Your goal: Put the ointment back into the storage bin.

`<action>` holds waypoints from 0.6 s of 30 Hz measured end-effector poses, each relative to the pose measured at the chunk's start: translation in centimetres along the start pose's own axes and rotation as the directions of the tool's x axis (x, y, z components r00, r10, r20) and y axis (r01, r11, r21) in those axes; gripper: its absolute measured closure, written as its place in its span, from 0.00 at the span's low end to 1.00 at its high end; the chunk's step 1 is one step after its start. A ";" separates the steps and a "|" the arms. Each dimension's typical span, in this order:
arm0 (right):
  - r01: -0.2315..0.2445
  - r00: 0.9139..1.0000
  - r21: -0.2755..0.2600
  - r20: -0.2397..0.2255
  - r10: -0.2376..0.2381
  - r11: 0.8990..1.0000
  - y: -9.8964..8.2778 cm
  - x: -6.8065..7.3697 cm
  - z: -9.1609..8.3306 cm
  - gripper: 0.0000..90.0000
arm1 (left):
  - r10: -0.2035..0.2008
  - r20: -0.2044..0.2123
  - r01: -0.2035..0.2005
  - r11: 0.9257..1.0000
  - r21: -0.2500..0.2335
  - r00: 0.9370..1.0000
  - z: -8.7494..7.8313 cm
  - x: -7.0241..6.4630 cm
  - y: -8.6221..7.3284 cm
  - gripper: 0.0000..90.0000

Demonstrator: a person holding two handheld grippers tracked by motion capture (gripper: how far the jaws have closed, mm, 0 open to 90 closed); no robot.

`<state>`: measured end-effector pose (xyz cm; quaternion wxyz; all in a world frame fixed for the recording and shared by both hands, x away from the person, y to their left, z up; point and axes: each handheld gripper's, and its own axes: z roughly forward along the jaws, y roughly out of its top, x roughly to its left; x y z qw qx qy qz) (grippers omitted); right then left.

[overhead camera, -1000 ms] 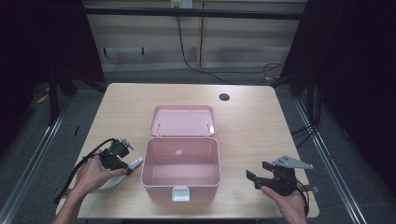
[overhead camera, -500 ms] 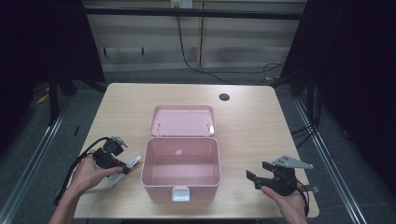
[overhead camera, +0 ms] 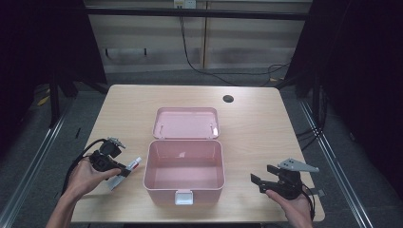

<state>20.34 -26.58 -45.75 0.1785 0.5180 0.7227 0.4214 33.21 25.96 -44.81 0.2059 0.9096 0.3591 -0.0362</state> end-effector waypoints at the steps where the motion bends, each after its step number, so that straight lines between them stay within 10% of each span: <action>1: 0.000 1.000 0.000 0.001 0.000 1.000 0.0 0.0 0.0 0.25 | -0.006 0.001 0.006 1.000 -0.008 1.000 -0.2 -0.1 -0.1 0.79; 18: 0.004 1.000 0.010 -0.001 -0.004 1.000 0.0 0.1 0.0 0.25 | -0.028 0.036 0.029 0.998 -0.047 0.999 -1.6 -0.1 -0.9 0.79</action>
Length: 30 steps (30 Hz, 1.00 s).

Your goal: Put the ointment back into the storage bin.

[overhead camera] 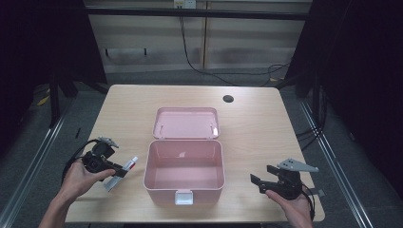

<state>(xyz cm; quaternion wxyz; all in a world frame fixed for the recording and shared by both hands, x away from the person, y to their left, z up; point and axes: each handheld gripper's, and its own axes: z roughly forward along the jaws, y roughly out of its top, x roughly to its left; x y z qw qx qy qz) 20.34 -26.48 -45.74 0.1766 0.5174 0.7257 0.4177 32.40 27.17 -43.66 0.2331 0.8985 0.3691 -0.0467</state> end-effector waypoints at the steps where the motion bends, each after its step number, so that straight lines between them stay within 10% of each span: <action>1: 0.000 1.000 0.000 0.000 0.000 1.000 0.0 0.0 0.0 0.25 | 0.000 0.000 0.000 1.000 0.000 1.000 0.0 0.0 0.0 0.79; 30: -0.008 1.000 0.016 -0.007 0.008 1.000 0.0 0.0 0.2 0.24 | 0.048 0.036 -0.047 0.998 -0.046 0.998 -3.7 -1.5 0.4 0.79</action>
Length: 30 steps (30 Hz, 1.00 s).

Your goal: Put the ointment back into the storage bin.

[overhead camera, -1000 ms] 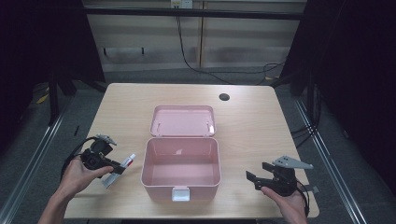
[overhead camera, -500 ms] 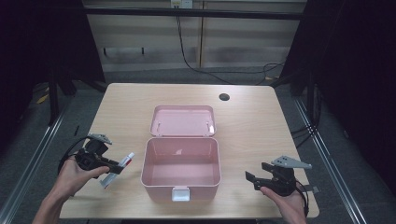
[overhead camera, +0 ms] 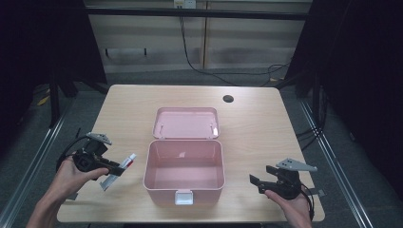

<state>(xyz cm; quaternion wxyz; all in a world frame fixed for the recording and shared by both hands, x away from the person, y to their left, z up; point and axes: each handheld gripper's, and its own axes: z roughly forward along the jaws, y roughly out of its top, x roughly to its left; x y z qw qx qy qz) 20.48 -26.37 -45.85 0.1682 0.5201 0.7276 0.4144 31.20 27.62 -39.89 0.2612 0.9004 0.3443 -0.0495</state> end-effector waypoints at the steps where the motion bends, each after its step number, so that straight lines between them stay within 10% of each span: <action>1: 0.000 1.000 0.000 0.000 0.000 1.000 0.0 0.0 0.0 0.24 | 0.000 0.000 0.000 1.000 0.000 1.000 0.0 0.0 0.0 0.79; 30: -0.003 1.000 0.004 -0.004 0.003 1.000 0.0 0.0 0.1 0.24 | 0.063 0.049 -0.062 0.998 -0.013 0.997 -3.3 -1.6 2.3 0.79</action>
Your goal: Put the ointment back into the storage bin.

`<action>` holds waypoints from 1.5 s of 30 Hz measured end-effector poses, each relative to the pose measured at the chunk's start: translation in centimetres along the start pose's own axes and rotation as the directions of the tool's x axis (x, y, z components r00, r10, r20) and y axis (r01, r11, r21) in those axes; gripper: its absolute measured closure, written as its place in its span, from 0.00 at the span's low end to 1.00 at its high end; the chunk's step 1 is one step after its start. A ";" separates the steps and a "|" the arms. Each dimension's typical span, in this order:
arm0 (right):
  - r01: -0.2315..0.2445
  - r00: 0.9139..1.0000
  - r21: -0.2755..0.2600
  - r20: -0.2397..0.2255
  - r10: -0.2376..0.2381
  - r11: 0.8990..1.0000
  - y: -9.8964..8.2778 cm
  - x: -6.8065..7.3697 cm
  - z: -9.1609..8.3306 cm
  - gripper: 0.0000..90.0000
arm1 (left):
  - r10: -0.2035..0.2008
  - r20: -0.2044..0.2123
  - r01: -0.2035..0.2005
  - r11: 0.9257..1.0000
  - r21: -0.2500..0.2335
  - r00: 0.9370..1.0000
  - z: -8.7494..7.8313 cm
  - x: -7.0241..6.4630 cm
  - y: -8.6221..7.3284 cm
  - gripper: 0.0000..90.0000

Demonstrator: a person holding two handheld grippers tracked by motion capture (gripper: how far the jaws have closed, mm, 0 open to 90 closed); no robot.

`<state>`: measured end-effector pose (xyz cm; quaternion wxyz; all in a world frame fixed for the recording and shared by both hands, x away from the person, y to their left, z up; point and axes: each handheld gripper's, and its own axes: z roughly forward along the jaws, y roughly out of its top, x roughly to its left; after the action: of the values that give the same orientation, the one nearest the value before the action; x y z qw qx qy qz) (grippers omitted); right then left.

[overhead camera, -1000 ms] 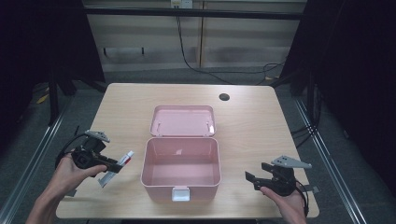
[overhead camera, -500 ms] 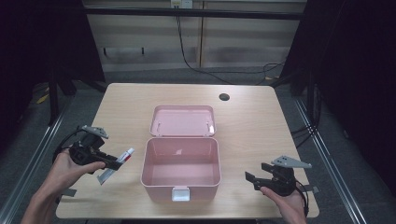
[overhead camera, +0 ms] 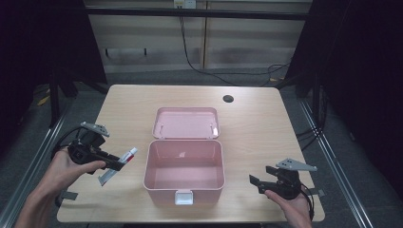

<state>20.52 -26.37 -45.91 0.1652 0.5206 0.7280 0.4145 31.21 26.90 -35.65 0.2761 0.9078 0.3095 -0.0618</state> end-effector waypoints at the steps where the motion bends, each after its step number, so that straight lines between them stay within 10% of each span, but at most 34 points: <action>1: 0.000 1.000 0.000 0.000 0.000 1.000 0.0 0.0 0.0 0.24 | 0.000 0.000 0.000 1.000 0.000 1.000 0.0 0.0 0.0 0.79; 39: 0.003 1.000 0.000 -0.002 -0.003 1.000 0.0 0.0 0.0 0.23 | 0.165 0.050 -0.166 0.986 0.015 0.985 0.3 -6.1 7.0 0.79; 45: 0.003 1.000 -0.001 -0.003 -0.003 1.000 0.0 0.0 0.0 0.23 | 0.222 0.065 -0.226 0.972 0.063 0.973 1.6 -6.8 8.0 0.79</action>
<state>20.54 -26.37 -45.89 0.1649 0.5189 0.7287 0.4153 30.64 17.18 -31.32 0.2582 0.9439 0.1946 -0.0669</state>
